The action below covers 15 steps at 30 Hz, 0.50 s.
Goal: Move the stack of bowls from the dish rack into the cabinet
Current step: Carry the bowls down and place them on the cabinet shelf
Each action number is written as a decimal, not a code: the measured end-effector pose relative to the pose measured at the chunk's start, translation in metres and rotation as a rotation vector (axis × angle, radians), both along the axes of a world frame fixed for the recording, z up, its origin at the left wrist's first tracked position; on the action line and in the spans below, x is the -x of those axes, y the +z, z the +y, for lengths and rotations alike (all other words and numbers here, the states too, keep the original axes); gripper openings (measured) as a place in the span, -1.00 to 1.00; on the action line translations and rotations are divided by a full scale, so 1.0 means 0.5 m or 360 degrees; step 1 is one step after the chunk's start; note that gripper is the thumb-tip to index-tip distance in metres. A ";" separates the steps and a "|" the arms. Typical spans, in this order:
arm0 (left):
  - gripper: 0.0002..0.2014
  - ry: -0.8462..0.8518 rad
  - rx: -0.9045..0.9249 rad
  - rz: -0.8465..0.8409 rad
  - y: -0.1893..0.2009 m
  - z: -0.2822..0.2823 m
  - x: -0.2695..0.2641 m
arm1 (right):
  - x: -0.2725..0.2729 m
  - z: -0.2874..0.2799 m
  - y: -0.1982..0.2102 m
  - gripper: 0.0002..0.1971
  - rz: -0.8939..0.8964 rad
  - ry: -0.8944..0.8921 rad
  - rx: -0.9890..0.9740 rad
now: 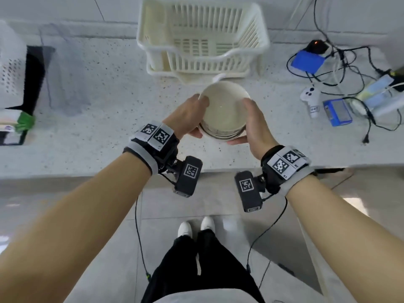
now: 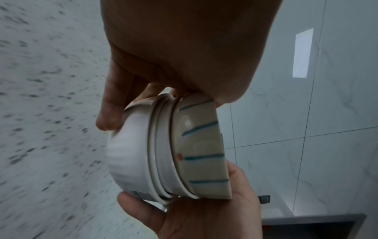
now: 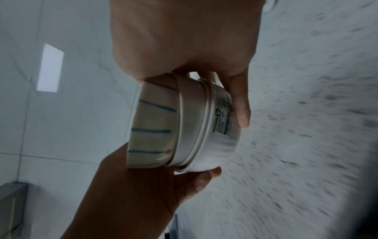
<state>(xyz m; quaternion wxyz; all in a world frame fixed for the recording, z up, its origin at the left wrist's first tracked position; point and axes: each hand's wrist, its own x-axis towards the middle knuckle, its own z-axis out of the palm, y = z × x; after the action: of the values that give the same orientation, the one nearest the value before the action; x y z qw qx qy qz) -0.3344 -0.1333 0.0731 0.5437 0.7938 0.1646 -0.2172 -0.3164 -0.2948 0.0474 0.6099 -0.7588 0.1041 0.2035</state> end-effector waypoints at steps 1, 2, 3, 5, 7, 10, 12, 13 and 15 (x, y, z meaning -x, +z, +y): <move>-0.57 -0.0011 0.0002 0.0017 -0.011 -0.007 0.028 | 0.027 -0.008 -0.012 -0.66 0.0017 -0.0001 0.0011; -0.56 -0.0010 0.0002 0.0032 -0.025 -0.012 0.054 | 0.053 -0.015 -0.025 -0.64 0.0039 0.0011 0.0023; -0.55 0.0012 -0.0004 0.0043 -0.038 -0.017 0.080 | 0.077 -0.020 -0.037 -0.62 0.0059 0.0034 0.0023; -0.55 0.0088 -0.0019 0.0060 -0.063 -0.030 0.129 | 0.119 -0.031 -0.062 -0.58 0.0084 0.0064 0.0007; -0.57 0.0166 0.0001 0.0087 -0.085 -0.048 0.176 | 0.161 -0.048 -0.088 -0.52 0.0090 0.0088 0.0003; -0.56 0.0191 0.0029 0.0104 -0.118 -0.085 0.243 | 0.223 -0.084 -0.127 -0.44 0.0081 0.0128 -0.0016; -0.57 0.0158 0.0029 0.0113 -0.144 -0.113 0.290 | 0.264 -0.113 -0.157 -0.47 0.0074 0.0136 -0.0022; -0.57 0.0157 0.0041 0.0124 -0.160 -0.127 0.313 | 0.284 -0.127 -0.171 -0.51 0.0071 0.0135 -0.0021; -0.56 0.0181 0.0078 0.0161 -0.197 -0.149 0.355 | 0.320 -0.150 -0.202 -0.60 0.0070 0.0138 0.0009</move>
<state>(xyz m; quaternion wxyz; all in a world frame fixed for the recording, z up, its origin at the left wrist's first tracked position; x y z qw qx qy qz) -0.5117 -0.2080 -0.0251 0.5653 0.7577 0.2313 -0.2299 -0.4764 -0.3700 -0.0534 0.5959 -0.7597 0.0849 0.2460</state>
